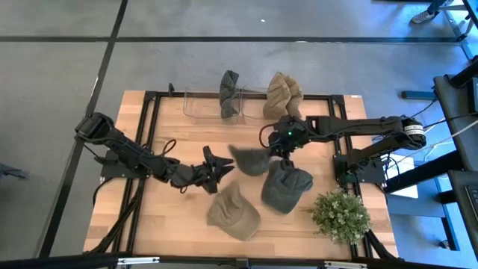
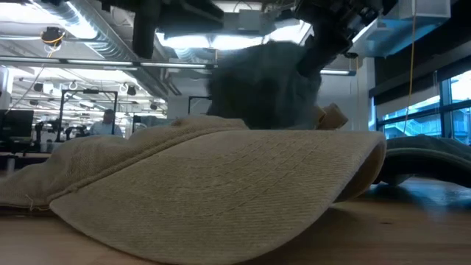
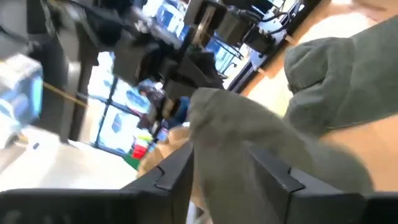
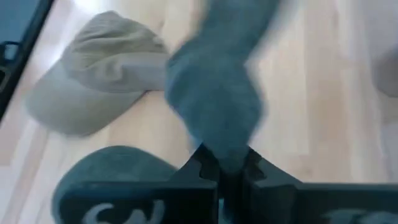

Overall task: Pick & Place hat
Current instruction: Put the left black cap into the left transparent bin

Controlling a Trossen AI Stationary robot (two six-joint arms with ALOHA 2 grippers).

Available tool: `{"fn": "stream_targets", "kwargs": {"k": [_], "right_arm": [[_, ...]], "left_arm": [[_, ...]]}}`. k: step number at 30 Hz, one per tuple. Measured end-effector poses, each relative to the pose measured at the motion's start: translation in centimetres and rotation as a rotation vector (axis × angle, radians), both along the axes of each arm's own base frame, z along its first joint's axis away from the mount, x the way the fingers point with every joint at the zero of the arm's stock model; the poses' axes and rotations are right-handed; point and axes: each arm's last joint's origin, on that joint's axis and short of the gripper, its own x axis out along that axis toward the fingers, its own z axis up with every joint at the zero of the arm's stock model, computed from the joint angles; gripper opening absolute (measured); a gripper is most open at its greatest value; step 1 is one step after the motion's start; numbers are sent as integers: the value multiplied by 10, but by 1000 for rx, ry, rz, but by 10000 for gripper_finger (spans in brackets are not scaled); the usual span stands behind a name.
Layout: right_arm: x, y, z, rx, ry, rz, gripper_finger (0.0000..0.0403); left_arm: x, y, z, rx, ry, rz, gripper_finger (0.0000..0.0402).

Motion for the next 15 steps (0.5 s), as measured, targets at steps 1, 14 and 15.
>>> {"fn": "stream_targets", "kwargs": {"k": [1, 14, 15], "right_arm": [[0, 0, 1, -9, 2, -14, 7], [1, 0, 2, 2, -2, -30, 7], [1, 0, 2, 17, -8, -14, 7]], "left_arm": [[1, 2, 0, -35, -15, 12, 135], [18, 56, -1, -601, -199, 11, 142], [20, 61, -1, -645, -193, -21, 141]]}}
